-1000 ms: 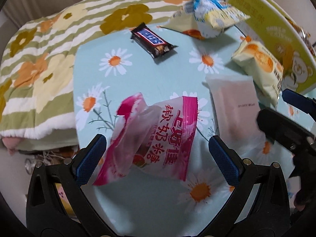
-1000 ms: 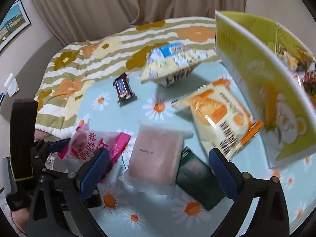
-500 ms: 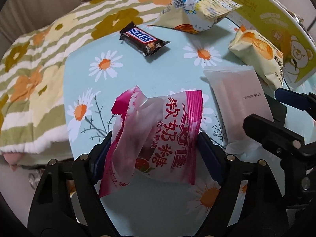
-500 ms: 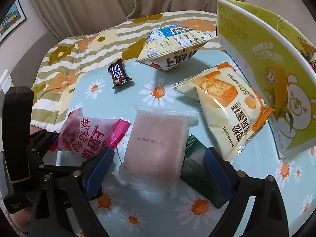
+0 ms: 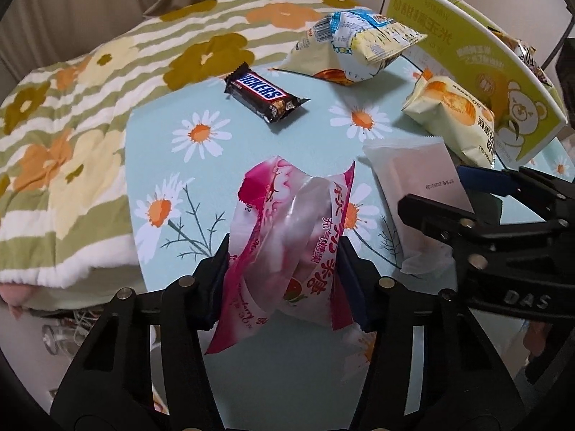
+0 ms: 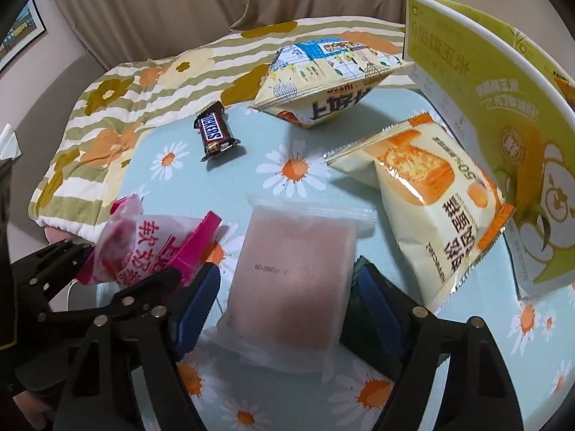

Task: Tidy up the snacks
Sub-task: 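Grasp the pink candy bag with the left gripper while the right grasps the pink cake packet, then carry both pink packets into the cardboard box and open both grippers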

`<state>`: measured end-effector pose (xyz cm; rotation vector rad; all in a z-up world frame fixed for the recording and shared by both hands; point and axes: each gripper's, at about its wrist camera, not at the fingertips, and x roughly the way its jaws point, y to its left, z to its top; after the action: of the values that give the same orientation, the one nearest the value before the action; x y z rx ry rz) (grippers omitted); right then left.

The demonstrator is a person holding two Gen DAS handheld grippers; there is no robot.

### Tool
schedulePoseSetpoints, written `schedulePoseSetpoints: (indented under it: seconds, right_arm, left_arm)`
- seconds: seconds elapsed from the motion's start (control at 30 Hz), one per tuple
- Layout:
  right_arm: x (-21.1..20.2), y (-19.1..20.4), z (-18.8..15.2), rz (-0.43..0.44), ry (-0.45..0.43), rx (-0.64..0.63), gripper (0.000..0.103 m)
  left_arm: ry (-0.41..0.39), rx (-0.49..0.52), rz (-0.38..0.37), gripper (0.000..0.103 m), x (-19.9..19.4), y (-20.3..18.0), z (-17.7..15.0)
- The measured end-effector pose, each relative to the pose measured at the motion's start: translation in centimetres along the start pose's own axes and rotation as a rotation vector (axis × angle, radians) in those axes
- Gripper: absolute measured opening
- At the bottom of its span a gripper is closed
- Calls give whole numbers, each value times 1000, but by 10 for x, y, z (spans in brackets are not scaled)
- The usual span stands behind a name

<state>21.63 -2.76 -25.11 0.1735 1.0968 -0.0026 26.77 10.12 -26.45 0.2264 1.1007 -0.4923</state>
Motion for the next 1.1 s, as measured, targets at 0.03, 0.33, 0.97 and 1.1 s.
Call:
schedulePoseSetpoints:
  seconds: [0.03,0.33,0.97,1.1]
  right_arm:
    - [2,0,1,-1,2,-2,75]
    - [18,8,1,-63,25,-71,67]
    - [-61,6,27,48,-128,-109,62]
    - [-95,-6,41,70,-176,-110,62]
  left_arm:
    - [-1,-4,-1,50,-1,2,0]
    - [-7,-67,-20,47,-7,14,-3]
    - [-123,-150,-54,46,-67,16,30]
    - [-175,-137,-63,46,-92,2,54]
